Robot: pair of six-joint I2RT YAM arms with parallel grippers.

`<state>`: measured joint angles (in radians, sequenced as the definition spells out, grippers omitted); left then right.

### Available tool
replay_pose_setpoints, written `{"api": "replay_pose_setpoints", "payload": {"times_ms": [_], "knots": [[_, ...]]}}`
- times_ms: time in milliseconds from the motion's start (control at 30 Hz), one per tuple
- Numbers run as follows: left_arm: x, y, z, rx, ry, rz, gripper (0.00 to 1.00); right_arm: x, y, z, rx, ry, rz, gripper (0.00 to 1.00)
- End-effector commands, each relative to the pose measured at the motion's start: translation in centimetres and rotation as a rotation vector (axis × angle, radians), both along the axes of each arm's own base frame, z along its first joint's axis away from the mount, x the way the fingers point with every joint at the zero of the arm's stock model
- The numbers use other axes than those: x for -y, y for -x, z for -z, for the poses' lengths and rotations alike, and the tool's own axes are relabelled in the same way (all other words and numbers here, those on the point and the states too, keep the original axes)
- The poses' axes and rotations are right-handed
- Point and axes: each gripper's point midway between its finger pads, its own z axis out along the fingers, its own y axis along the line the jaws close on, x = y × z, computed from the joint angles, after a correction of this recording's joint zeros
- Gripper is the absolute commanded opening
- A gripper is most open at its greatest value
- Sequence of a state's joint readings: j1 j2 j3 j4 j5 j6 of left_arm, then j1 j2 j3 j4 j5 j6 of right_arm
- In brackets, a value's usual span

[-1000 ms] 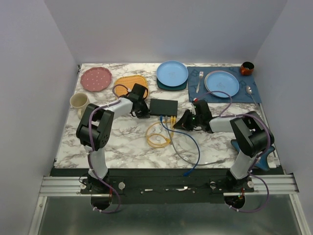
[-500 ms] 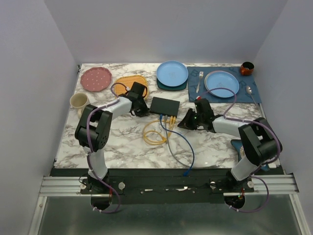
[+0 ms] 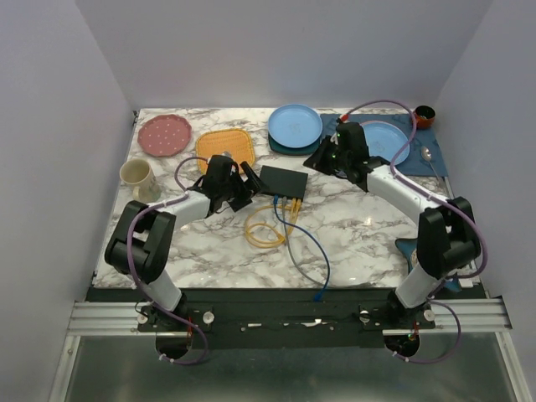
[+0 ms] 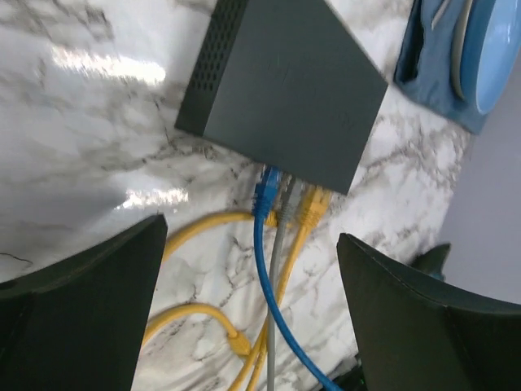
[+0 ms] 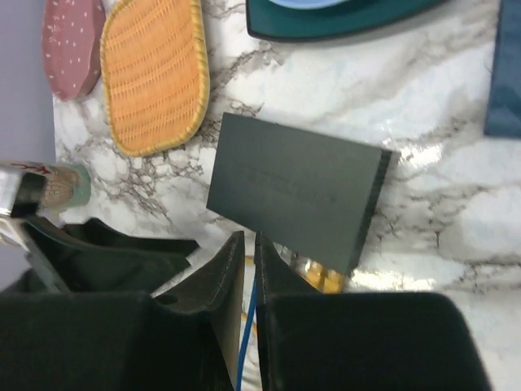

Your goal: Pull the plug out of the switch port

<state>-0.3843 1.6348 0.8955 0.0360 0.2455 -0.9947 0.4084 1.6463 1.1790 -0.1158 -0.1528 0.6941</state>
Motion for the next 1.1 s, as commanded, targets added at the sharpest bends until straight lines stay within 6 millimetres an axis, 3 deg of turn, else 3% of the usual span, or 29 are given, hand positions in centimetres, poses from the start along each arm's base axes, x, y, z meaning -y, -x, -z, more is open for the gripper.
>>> {"api": "replay_pose_setpoints", "payload": {"times_ms": [0, 100, 300, 367, 467, 500, 667, 733, 767, 833, 867, 900, 967, 1000, 1067], "knots": [[3.8, 0.5, -2.2, 0.095, 0.310, 0.103, 0.89, -1.8, -0.9, 2.3, -0.085, -0.013, -0.068, 0.12], [3.9, 0.3, -2.3, 0.111, 0.338, 0.092, 0.81, -2.9, -1.4, 4.1, -0.128, -0.032, -0.106, 0.01], [3.7, -0.5, -1.9, 0.131, 0.350, 0.049, 0.61, -3.7, -2.2, 6.9, -0.185, -0.055, -0.140, 0.01], [3.6, -0.7, -1.7, 0.131, 0.351, 0.032, 0.60, -3.8, -2.4, 7.9, -0.211, -0.074, -0.147, 0.01], [3.3, -1.0, -1.3, 0.122, 0.335, 0.010, 0.82, -3.9, -2.7, 8.6, -0.218, -0.079, -0.147, 0.01], [3.3, -1.1, -1.1, 0.119, 0.324, 0.009, 0.99, -4.0, -2.9, 8.5, -0.213, -0.081, -0.148, 0.01], [2.5, -1.1, -0.4, 0.096, 0.217, 0.007, 0.99, -4.0, -3.1, 8.8, -0.201, -0.082, -0.141, 0.01], [2.1, -1.2, -1.7, 0.143, 0.177, 0.011, 0.99, -3.6, -3.0, 8.5, -0.176, -0.074, -0.129, 0.01], [1.2, -1.0, -0.9, 0.116, 0.108, -0.026, 0.99, -3.4, -3.0, 8.5, -0.169, -0.070, -0.124, 0.01], [1.0, -1.1, -2.7, 0.158, 0.033, -0.041, 0.99, -3.1, -3.0, 7.7, -0.132, -0.059, -0.120, 0.01], [-0.2, -0.3, -1.4, 0.099, -0.059, -0.071, 0.99, -3.0, -3.1, 7.4, -0.121, -0.054, -0.116, 0.01], [-1.6, -1.7, -3.0, 0.145, -0.130, -0.161, 0.99, -2.9, -3.1, 7.0, -0.105, -0.051, -0.116, 0.01], [-2.5, -1.1, -3.2, 0.131, -0.235, -0.204, 0.99, -2.5, -3.3, 5.5, -0.040, -0.039, -0.112, 0.01], [-3.1, -1.5, -4.4, 0.171, -0.253, -0.248, 0.99, -2.3, -3.2, 5.0, -0.022, -0.034, -0.108, 0.01], [-2.6, -1.9, -6.6, 0.265, -0.192, -0.282, 0.99, -1.6, -3.1, 3.6, 0.033, -0.009, -0.095, 0.01]]}}
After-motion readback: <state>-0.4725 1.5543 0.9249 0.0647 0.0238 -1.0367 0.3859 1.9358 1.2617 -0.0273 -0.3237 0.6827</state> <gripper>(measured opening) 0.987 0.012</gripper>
